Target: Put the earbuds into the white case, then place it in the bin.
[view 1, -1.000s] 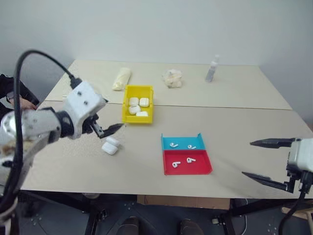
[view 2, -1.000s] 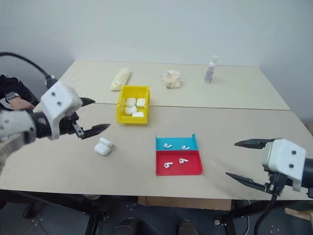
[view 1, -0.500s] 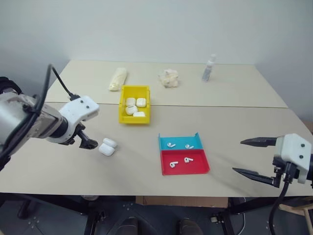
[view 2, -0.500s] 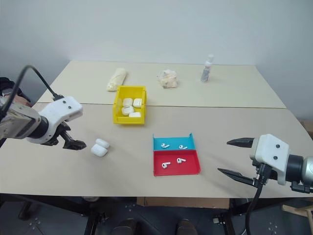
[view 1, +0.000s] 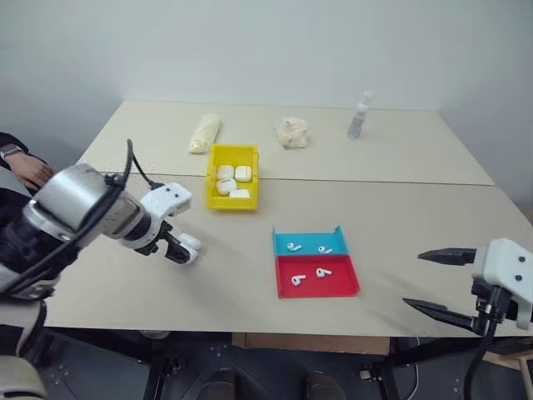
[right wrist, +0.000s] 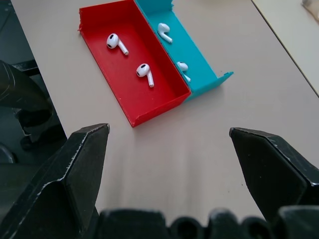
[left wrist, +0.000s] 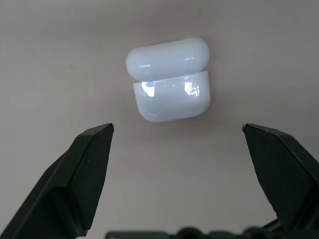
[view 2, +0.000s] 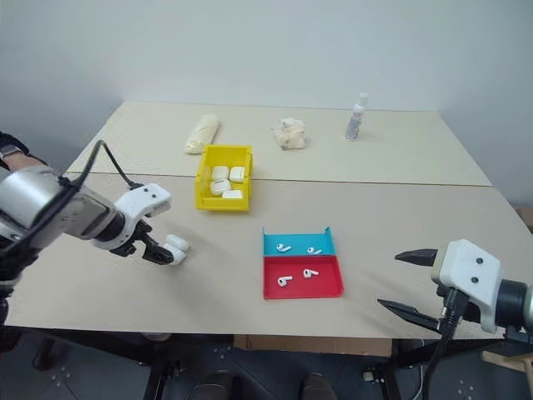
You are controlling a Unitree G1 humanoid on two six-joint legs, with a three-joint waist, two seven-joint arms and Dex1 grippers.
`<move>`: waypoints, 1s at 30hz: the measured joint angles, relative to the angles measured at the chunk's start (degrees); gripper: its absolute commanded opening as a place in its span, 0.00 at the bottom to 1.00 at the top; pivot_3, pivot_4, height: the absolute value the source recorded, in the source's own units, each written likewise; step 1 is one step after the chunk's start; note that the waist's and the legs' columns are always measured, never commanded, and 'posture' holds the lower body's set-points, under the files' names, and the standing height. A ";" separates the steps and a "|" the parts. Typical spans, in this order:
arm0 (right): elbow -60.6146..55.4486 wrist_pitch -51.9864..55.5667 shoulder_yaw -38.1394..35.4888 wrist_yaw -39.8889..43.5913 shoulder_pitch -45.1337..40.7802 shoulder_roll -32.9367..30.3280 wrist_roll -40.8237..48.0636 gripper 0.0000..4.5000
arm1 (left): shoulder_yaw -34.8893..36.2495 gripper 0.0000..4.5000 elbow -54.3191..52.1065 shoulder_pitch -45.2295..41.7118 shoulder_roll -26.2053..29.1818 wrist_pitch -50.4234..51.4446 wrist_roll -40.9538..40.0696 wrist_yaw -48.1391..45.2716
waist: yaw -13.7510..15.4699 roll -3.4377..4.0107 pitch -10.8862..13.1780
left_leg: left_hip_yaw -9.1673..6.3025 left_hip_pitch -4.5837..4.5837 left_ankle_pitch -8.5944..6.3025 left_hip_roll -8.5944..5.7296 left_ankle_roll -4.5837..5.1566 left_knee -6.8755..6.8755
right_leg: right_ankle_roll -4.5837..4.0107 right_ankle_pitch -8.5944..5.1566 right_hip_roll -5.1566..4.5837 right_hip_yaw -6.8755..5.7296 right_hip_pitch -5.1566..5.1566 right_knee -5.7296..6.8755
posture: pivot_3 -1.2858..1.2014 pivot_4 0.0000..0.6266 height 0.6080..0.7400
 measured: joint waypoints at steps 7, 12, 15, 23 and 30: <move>-1.27 2.15 -4.31 1.20 2.48 0.21 0.26 0.99 | -2.16 1.00 3.94 0.66 -4.61 0.00 3.83 2.09 | 0.00 0.00 0.00 | 0.00 -0.02 0.00 -0.01 0.00 0.00 | 0.00 0.00 0.00 0.01 0.00 -0.01 | 0.52 0.24 1.00; -1.25 2.20 -4.61 1.25 3.07 0.21 0.03 0.99 | -2.75 1.00 5.57 0.99 -6.62 0.00 5.23 2.17 | -0.04 0.00 0.00 | -0.01 -0.01 0.00 -0.01 0.00 0.00 | 0.00 0.00 0.00 0.01 -0.01 0.00 | 0.52 0.24 1.00; -1.26 2.20 -4.60 0.92 3.09 0.24 -0.06 0.99 | -2.87 1.00 6.97 0.98 -7.08 0.00 6.37 1.99 | -0.06 0.00 0.00 | -0.01 -0.02 0.00 -0.01 0.00 0.00 | 0.00 0.00 0.00 0.01 -0.02 0.00 | 0.52 0.24 1.00; -1.78 2.16 -3.90 -0.14 3.99 1.65 -0.77 0.99 | -3.56 1.00 9.22 0.97 -8.58 0.00 8.73 1.03 | 0.02 0.00 0.00 | -0.01 -0.03 0.00 -0.02 0.00 0.01 | 0.00 0.00 -0.01 0.01 -0.01 -0.01 | 0.52 0.24 1.00; -2.05 1.95 -3.46 -0.79 4.30 1.96 -1.85 0.99 | -3.03 1.00 10.18 0.92 -10.94 -0.02 11.13 0.65 | 0.37 0.05 -0.05 | -0.02 0.11 0.00 -0.05 0.00 0.02 | 0.01 0.00 -0.04 -0.03 0.18 0.00 | 0.52 0.24 1.00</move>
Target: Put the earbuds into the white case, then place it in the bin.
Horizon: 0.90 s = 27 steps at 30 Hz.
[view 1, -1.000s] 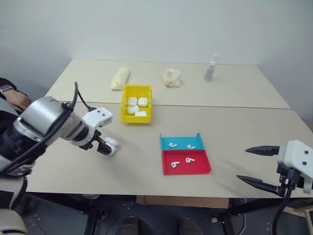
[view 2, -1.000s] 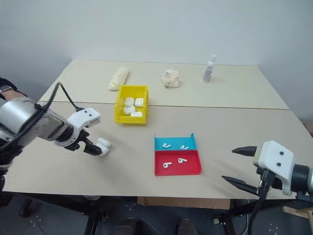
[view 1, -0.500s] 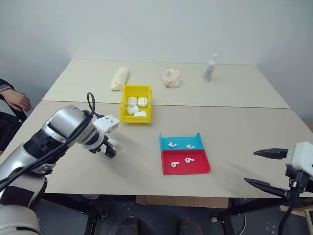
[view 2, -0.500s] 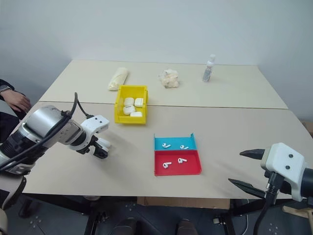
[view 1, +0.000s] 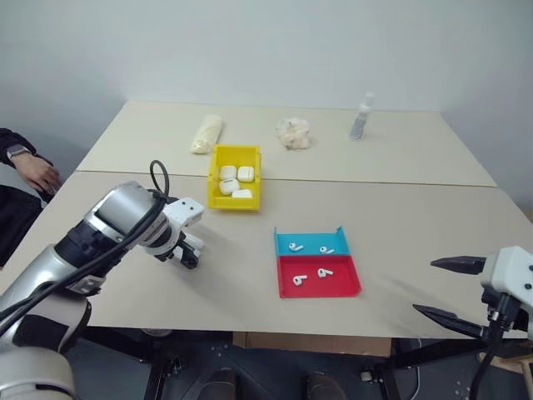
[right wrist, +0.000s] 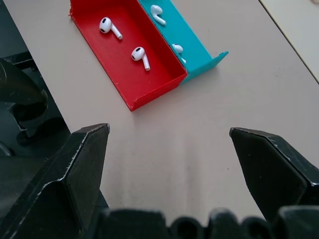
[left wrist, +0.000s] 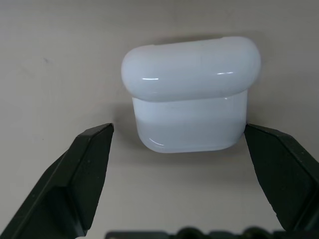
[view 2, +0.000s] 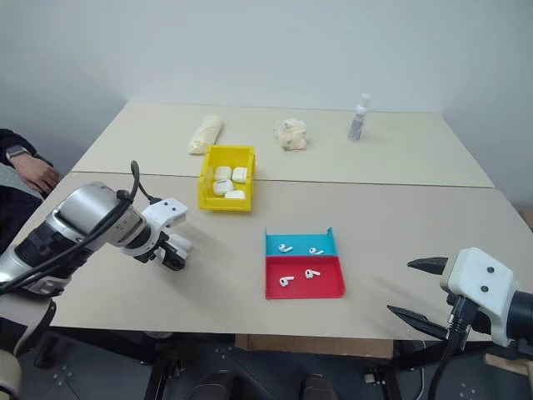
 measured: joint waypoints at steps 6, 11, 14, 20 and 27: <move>-0.03 -0.02 0.07 -0.51 0.13 0.20 -0.46 0.99 | -0.02 1.00 0.09 -0.09 -0.82 -0.03 1.81 -0.79 | 0.01 0.02 -0.01 | -0.01 0.01 0.00 0.00 0.00 -0.01 | 0.00 0.00 0.00 0.00 0.01 -0.01 | 0.52 0.24 1.00; -0.52 -0.02 0.08 -0.69 0.54 0.51 -0.51 1.00 | -0.28 0.81 0.11 -0.09 -0.96 0.02 2.02 -1.77 | -0.04 0.02 -0.01 | -0.01 0.06 0.00 0.00 0.00 -0.01 | 0.00 0.00 -0.01 0.00 0.05 -0.01 | 0.52 0.24 1.00; -0.55 -0.02 0.09 -0.85 0.52 0.51 -0.55 1.00 | -0.78 0.62 -0.26 -0.09 -0.82 0.02 1.92 -2.63 | -0.24 0.02 -0.02 | -0.01 0.11 0.00 0.00 0.00 -0.02 | 0.00 0.00 -0.01 0.01 0.07 0.00 | 0.52 0.24 1.00; -0.47 -0.02 0.60 -1.38 0.00 0.51 -0.68 1.00 | -2.48 0.61 -1.66 0.02 0.51 -2.58 3.57 -3.16 | -0.33 0.02 -0.02 | -0.01 0.10 0.00 0.01 0.00 -0.03 | 0.00 0.00 0.00 0.01 0.06 0.00 | 0.52 0.24 1.00; 0.10 0.10 1.36 -0.78 -2.72 -1.05 -0.39 1.00 | 0.48 0.61 -11.06 3.75 8.50 -12.58 6.41 -6.17 | -0.63 0.00 0.00 | 0.00 -0.29 0.00 0.03 0.00 -0.03 | -0.02 0.01 0.00 0.15 -0.43 0.04 | 0.52 0.24 1.00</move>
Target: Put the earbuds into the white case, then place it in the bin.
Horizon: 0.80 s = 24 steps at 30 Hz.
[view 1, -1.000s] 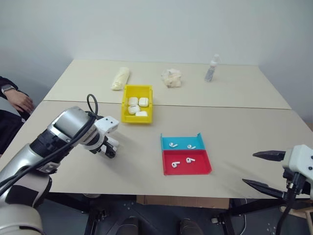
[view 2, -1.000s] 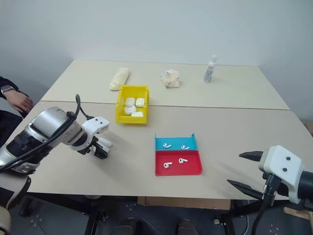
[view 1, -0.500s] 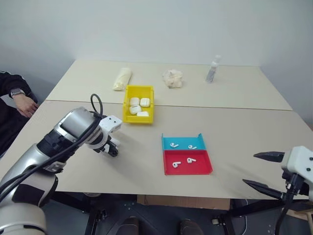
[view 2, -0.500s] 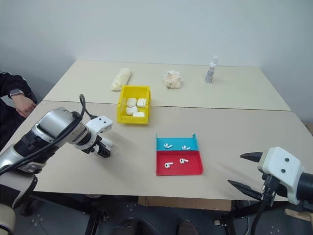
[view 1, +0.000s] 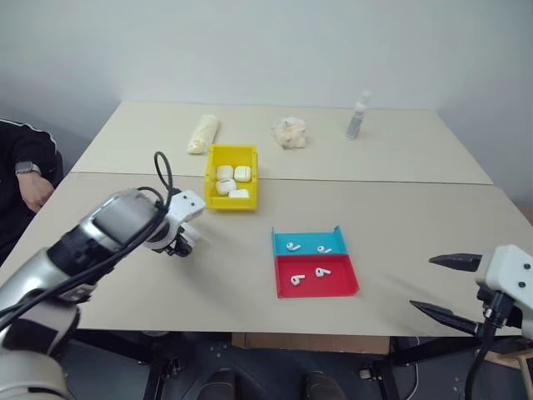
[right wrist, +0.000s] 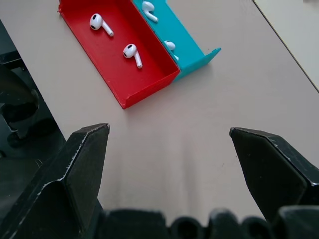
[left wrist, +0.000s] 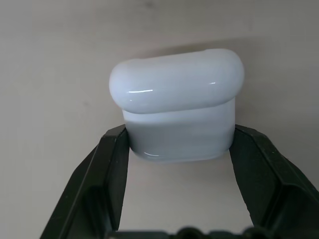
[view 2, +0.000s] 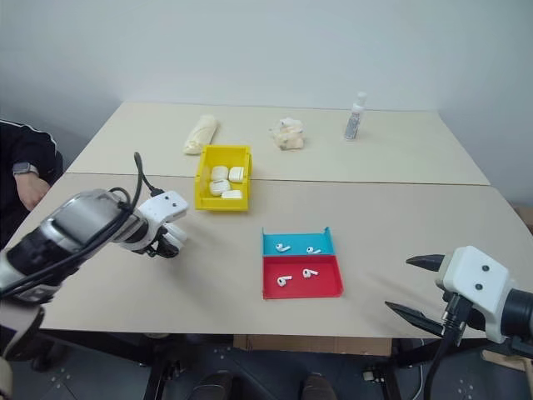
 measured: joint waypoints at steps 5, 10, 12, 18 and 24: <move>1.13 3.19 0.32 1.48 -5.58 -7.07 2.27 1.00 | 17.45 0.61 -7.96 10.29 -2.86 -16.14 -0.38 0.14 | 0.29 0.00 -0.01 | 0.03 0.09 0.00 0.02 0.00 0.05 | -0.03 0.02 -0.03 -0.12 0.17 -0.03 | 0.52 0.24 1.00; 2.70 6.46 6.00 2.96 -14.96 -15.88 6.59 1.00 | 27.10 0.61 -12.34 27.34 -13.66 -42.49 1.31 0.17 | 0.29 0.05 -0.03 | 0.11 0.15 0.00 0.03 0.01 0.01 | -0.06 0.04 -0.03 -0.06 0.18 -0.10 | 0.52 0.24 1.00; 3.39 7.20 10.40 2.88 -19.27 -19.52 7.32 1.00 | 27.56 0.61 -10.58 31.66 -18.69 -55.25 3.24 -0.55 | 0.29 0.05 -0.02 | 0.13 0.09 0.00 0.04 0.01 0.02 | -0.11 0.07 -0.04 -0.09 0.14 -0.12 | 0.52 0.24 1.00; 3.89 8.80 32.76 2.30 -39.71 -27.30 6.68 1.00 | 27.81 0.61 -2.95 35.53 -26.96 -75.89 6.19 -3.83 | 0.21 0.09 -0.04 | 0.14 0.07 -0.01 0.04 0.01 0.02 | -0.13 0.09 -0.04 -0.10 0.08 -0.12 | 0.52 0.24 1.00; 4.74 8.78 57.70 8.33 -62.42 -16.47 -4.71 1.00 | 28.34 0.61 6.10 37.46 -33.40 -89.80 6.22 -7.41 | -0.43 0.07 -0.06 | 0.11 -0.03 0.01 0.03 0.00 0.05 | -0.08 0.12 -0.03 -0.11 -0.07 -0.07 | 0.52 0.24 1.00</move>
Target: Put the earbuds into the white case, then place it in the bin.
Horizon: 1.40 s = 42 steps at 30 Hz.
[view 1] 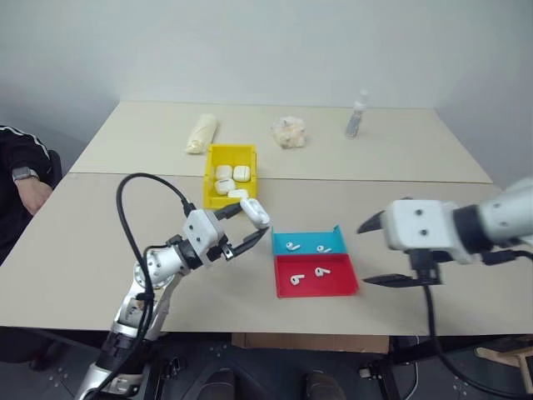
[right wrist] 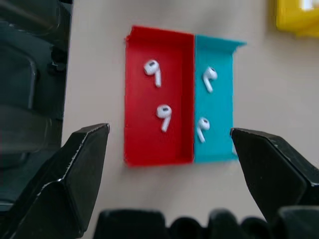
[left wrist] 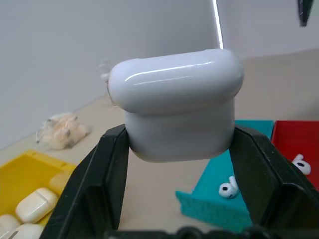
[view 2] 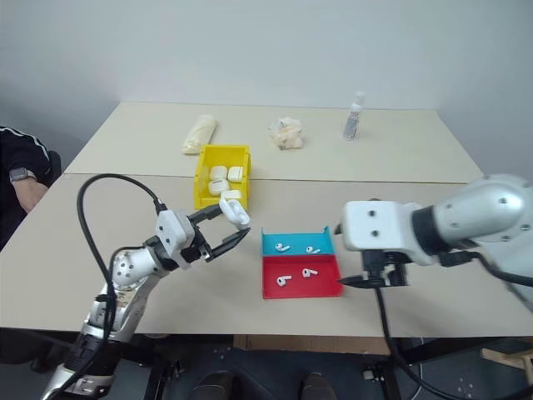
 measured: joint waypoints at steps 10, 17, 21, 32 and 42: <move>12.55 -3.90 22.13 9.63 -14.31 18.20 -18.77 0.91 | 1.75 0.61 3.14 4.61 -1.51 -6.08 -2.15 -5.09 | -0.63 0.04 -0.02 | -0.02 -0.01 0.00 -0.01 0.00 0.00 | 0.00 0.00 0.00 -0.01 -0.05 0.02 | 0.52 0.24 1.00; 15.59 -7.13 25.23 10.29 -14.75 24.93 -25.54 0.72 | 2.57 0.61 1.90 6.51 -1.51 -6.31 -1.72 -3.86 | -0.64 0.06 -0.03 | -0.07 0.04 0.01 -0.01 -0.02 -0.01 | 0.00 0.00 0.00 -0.05 -0.04 0.09 | 0.52 0.24 1.00; 17.82 -8.61 27.56 10.16 -14.78 27.29 -30.35 0.63 | 2.62 0.61 1.28 6.62 -1.53 -6.29 -0.74 -2.80 | -0.62 0.07 -0.03 | -0.06 0.03 0.02 -0.02 -0.03 -0.02 | 0.00 0.00 0.00 -0.05 -0.04 0.07 | 0.52 0.24 1.00; 20.70 -10.22 29.11 10.87 -14.74 32.18 -36.52 0.58 | 2.63 0.61 0.27 6.67 -1.52 -5.86 0.14 -1.14 | -0.67 0.07 -0.03 | -0.07 0.04 0.03 -0.02 -0.05 -0.03 | 0.00 0.00 0.01 -0.07 -0.04 0.08 | 0.52 0.24 1.00; 22.55 -11.92 30.31 11.86 -13.23 34.57 -39.60 0.58 | 2.64 0.61 -0.57 6.93 -1.11 -3.77 0.61 -0.41 | -0.67 0.08 -0.03 | -0.07 0.05 0.03 -0.02 -0.05 -0.04 | 0.00 0.00 0.01 -0.07 -0.04 0.08 | 0.52 0.24 1.00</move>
